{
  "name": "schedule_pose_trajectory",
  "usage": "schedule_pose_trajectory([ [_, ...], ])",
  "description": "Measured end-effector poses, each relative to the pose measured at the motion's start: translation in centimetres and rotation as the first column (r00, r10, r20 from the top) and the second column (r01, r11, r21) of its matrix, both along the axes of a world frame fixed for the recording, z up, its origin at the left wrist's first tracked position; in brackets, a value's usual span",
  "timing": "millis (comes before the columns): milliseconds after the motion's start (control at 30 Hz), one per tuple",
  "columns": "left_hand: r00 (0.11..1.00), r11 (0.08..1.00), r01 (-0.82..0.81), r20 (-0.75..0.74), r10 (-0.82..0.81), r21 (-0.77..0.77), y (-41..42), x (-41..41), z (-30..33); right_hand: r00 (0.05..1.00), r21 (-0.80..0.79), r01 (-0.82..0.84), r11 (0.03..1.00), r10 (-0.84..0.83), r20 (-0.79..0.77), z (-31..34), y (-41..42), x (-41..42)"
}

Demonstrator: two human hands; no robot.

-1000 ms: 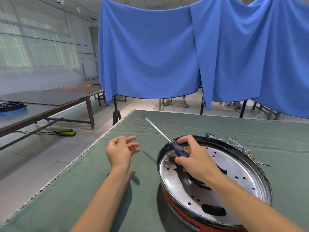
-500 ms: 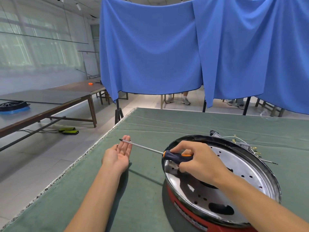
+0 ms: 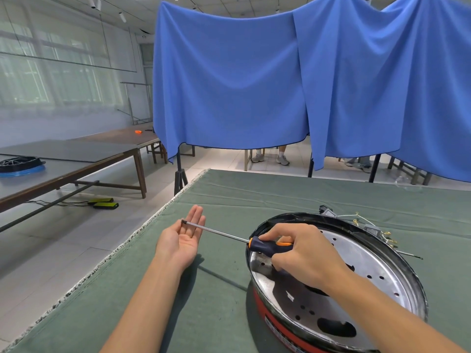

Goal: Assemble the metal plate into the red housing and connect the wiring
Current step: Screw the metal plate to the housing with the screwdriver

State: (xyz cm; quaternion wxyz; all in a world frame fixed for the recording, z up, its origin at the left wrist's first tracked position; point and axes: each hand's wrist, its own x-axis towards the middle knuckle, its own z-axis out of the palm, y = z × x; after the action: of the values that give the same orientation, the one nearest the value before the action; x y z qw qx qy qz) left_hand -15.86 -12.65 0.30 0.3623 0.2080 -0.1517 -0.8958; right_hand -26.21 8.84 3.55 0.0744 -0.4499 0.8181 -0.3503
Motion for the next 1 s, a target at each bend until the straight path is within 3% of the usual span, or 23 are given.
schedule_pose_trajectory([
  [333,0.999,1.0,-0.015,-0.029,0.015,-0.008,-0.1,-0.1,0.0,0.998,-0.006,0.03,1.0,-0.029,0.053,0.0,-0.2,0.3],
  [567,0.994,0.99,-0.111,-0.014,0.111,-0.083,0.8,-0.5,-0.2,0.991,-0.01,0.051,0.999,-0.049,0.126,-0.1,-0.4,0.2],
  [833,0.964,0.931,-0.228,0.069,0.257,-0.286,1.4,-1.3,-0.7,0.935,-0.069,0.018,0.997,0.008,0.355,0.3,0.0,-0.3],
  [1000,0.967,0.928,-0.205,0.084,0.242,-0.31,1.0,-1.3,-0.8,0.903,-0.043,-0.006,0.999,0.024,0.428,0.6,0.0,-0.5],
])
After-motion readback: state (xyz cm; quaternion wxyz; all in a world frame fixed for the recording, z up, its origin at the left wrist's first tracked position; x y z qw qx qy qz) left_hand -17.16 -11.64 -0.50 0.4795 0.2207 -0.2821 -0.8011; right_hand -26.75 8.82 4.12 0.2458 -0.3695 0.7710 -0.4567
